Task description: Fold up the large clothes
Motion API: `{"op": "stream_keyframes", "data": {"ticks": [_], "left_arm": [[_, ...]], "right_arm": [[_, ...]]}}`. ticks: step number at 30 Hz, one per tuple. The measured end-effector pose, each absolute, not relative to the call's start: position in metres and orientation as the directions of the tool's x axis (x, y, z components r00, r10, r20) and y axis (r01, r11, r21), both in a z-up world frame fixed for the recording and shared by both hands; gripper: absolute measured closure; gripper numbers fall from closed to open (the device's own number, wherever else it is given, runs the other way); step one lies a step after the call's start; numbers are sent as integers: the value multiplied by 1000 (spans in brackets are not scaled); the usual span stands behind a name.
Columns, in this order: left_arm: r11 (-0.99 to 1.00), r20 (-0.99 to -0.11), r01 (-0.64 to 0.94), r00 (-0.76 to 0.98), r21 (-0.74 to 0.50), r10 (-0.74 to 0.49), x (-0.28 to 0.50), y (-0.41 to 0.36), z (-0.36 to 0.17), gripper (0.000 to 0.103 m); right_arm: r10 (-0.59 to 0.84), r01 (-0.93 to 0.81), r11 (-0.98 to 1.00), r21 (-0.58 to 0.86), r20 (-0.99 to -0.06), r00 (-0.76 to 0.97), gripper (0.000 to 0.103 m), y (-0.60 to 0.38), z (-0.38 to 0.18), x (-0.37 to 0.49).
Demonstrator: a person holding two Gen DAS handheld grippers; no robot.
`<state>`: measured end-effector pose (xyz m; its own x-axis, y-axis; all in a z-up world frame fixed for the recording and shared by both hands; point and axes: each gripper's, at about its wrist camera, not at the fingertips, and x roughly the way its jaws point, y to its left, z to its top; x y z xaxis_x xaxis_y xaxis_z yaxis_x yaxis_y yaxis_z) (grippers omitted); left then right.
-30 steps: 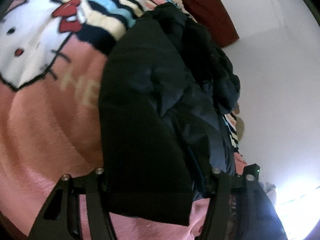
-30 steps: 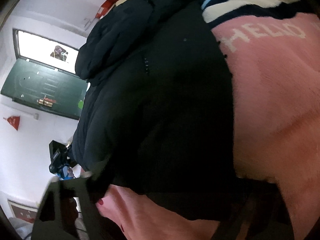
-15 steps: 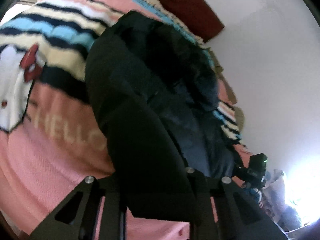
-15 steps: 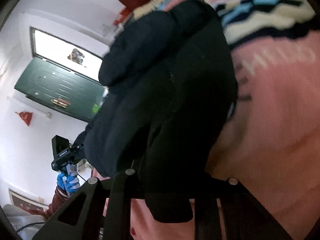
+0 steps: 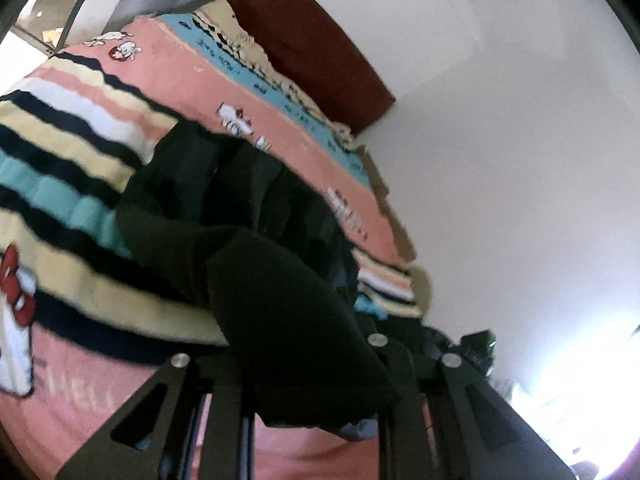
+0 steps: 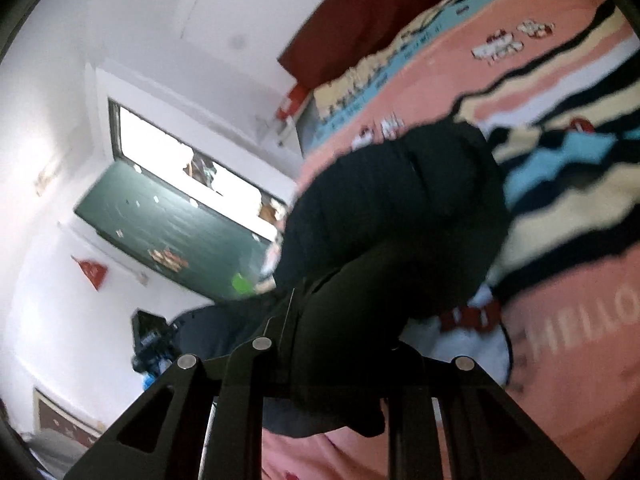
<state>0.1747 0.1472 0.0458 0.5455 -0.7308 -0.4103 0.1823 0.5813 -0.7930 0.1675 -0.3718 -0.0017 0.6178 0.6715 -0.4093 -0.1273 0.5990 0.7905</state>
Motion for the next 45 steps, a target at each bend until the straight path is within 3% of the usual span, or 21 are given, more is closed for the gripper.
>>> {"op": "stream_keyframes", "data": {"ticks": [4,10,17,25,35,42,45], "left_arm": [[535,-366,161,566,-829,-739,218,147,61,87],[558,-397,107,595,-823,-699,295,140,69,86],[673,-527,12,611,-739,-590,394,123,42,83],[754,-660,-90,558,-651,-503,488,98,-33,83],[773,-662,-50,554,-632,-505,525,82,-83,82],[752,-669,-89,533,-653,-517,532,83,-86,82],[674,-618,-111,528,-730,-583,527,96,-81,77]], "right_arm": [[658,-102,552,827,-358,663,83,-397,8,199],[599,-15,508,861,-340,725,79,-416,11,263],[469,141,568,810,-460,754,76,-416,-2,354],[377,279,618,735,-588,715,75,-413,-52,449],[377,309,634,709,-632,677,71,-411,-100,497],[362,345,631,695,-657,661,59,-412,-103,504],[384,332,616,714,-641,665,44,-417,-99,500]]}}
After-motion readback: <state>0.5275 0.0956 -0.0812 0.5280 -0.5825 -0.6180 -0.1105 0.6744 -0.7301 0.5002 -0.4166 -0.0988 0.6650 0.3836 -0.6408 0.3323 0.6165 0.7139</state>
